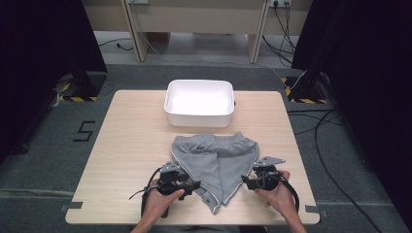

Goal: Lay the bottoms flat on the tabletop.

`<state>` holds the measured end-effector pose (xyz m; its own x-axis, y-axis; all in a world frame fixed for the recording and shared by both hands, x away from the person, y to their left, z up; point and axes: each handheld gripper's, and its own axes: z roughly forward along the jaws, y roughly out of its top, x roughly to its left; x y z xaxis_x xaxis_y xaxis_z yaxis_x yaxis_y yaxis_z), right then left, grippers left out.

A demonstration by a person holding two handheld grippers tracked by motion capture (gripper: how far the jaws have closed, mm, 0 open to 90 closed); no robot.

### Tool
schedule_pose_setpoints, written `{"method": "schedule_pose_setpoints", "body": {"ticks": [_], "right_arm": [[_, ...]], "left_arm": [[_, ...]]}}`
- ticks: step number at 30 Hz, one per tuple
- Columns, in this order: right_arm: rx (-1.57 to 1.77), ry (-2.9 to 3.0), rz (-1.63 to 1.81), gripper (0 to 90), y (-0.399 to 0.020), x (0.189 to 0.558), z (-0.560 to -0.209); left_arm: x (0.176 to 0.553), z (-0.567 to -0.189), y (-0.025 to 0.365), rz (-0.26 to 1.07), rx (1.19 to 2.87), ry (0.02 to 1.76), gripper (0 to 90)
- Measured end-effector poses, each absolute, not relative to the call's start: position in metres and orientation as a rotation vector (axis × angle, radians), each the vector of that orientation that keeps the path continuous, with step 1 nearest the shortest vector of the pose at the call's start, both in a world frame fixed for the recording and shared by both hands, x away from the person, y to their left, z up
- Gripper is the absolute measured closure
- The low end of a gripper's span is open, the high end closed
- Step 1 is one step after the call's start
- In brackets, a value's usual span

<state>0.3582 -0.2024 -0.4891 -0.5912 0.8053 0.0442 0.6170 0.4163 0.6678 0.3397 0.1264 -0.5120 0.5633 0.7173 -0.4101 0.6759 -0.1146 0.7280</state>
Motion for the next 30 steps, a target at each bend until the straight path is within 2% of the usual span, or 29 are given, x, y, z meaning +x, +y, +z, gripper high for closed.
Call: {"method": "schedule_pose_setpoints", "body": {"ticks": [3, 5, 8, 12, 15, 17, 19, 22, 26, 30], "right_arm": [[1.221, 2.406, 0.952, 39.2, -0.196, 0.357, -0.492], [1.219, 2.414, 0.95, 39.2, -0.19, 0.357, -0.494], [1.204, 2.434, 0.934, 37.4, -0.181, 0.358, -0.498], [1.172, 2.424, 0.892, 38.6, -0.174, 0.358, -0.501], [1.121, 2.416, 0.853, 44.8, -0.173, 0.355, -0.502], [1.101, 2.428, 0.843, 55.3, -0.175, 0.354, -0.5], [1.091, 2.451, 0.848, 63.4, -0.18, 0.354, -0.5], [1.092, 2.476, 0.879, 69.8, -0.19, 0.354, -0.5], [1.092, 2.487, 0.887, 73.3, -0.199, 0.355, -0.499], [1.105, 2.479, 0.887, 72.7, -0.196, 0.354, -0.499]], "left_arm": [[0.342, -0.514, 0.119, 0.073, 1.828, 1.13, 32.9], [0.344, -0.516, 0.115, 0.037, 1.82, 1.128, 33.7], [0.348, -0.519, 0.107, 0.056, 1.836, 1.103, 40.5], [0.353, -0.522, 0.108, 0.097, 1.834, 1.078, 64.9], [0.354, -0.52, 0.114, 0.09, 1.838, 1.047, 81.9], [0.356, -0.518, 0.12, 0.136, 1.857, 1.036, 89.1], [0.358, -0.516, 0.131, 0.174, 1.863, 1.035, 89.3], [0.361, -0.514, 0.149, 0.156, 1.835, 1.065, 89.4], [0.359, -0.513, 0.158, 0.082, 1.775, 1.094, 87.6], [0.35, -0.508, 0.14, 0.025, 1.783, 1.067, 66.4]]}}
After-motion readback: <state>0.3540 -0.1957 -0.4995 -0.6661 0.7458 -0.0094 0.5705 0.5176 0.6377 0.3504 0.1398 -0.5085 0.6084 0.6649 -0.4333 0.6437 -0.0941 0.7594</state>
